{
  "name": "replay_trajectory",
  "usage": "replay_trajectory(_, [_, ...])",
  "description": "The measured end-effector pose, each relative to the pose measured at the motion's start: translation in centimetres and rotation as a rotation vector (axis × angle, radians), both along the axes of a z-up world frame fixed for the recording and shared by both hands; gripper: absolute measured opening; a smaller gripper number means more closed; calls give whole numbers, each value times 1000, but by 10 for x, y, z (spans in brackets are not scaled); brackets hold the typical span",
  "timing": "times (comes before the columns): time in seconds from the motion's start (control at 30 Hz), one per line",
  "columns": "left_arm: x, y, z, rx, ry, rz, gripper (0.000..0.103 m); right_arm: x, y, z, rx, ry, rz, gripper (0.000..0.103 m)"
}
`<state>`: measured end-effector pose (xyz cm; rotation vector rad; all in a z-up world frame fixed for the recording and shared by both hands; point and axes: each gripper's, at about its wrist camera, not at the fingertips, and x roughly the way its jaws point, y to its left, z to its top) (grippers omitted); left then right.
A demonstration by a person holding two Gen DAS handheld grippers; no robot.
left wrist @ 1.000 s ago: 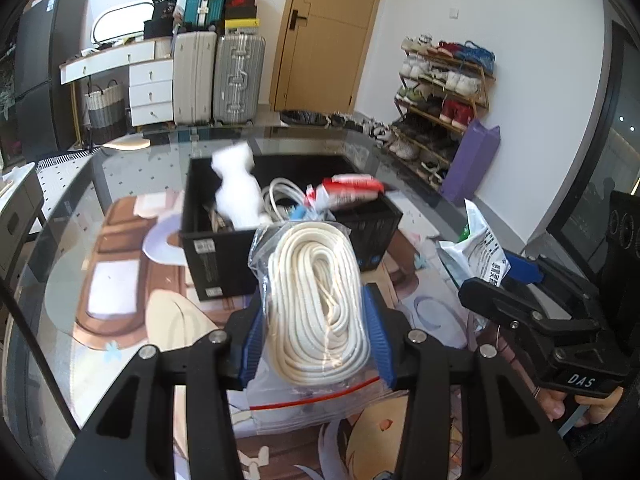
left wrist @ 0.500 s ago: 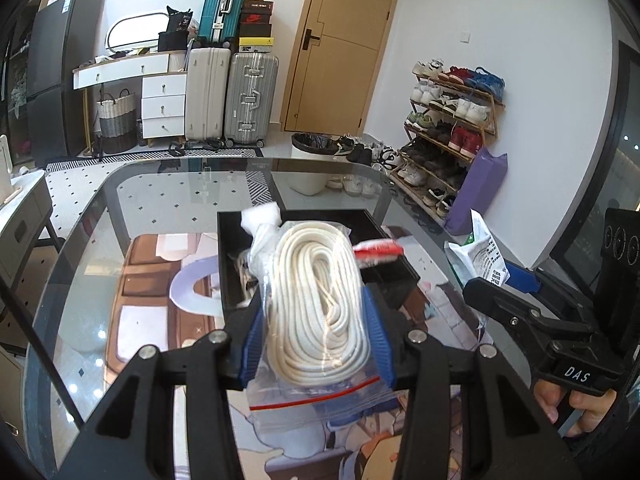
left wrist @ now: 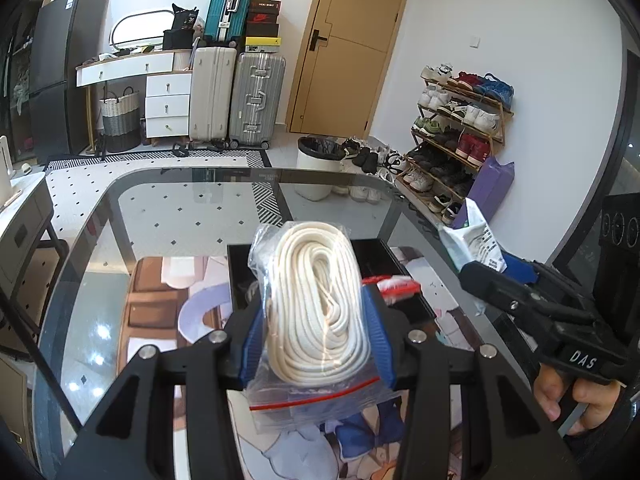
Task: Organize soft objects
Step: 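Carry the rope bag and sachet into the black box and open both grippers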
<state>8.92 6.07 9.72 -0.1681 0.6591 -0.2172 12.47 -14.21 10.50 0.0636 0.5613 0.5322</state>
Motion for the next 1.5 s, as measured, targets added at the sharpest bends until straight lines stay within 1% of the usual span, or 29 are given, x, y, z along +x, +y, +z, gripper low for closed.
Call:
replay_trajectory(0.2, [16, 1, -3, 18, 15, 7, 45, 22, 6, -4, -10, 24, 9, 68])
replay_trajectory(0.6, [41, 0, -21, 60, 44, 19, 45, 55, 16, -20, -39, 77, 21, 68])
replay_trajectory(0.97, [55, -3, -34, 75, 63, 11, 45, 70, 28, -34, -57, 98, 41, 68])
replay_trajectory(1.23, [63, -3, -44, 89, 74, 9, 45, 79, 35, -39, -77, 108, 45, 68])
replay_trajectory(1.33, [66, -2, -48, 89, 90, 6, 46, 82, 36, -41, -79, 111, 48, 74])
replay_trajectory(1.4, [67, -2, -49, 81, 95, 1, 49, 82, 35, -41, -76, 106, 48, 74])
replay_trajectory(1.47, [66, -2, -49, 86, 91, 5, 61, 82, 35, -42, -77, 105, 51, 76])
replay_trajectory(1.5, [65, -2, -48, 87, 84, 8, 63, 80, 33, -42, -80, 102, 45, 77])
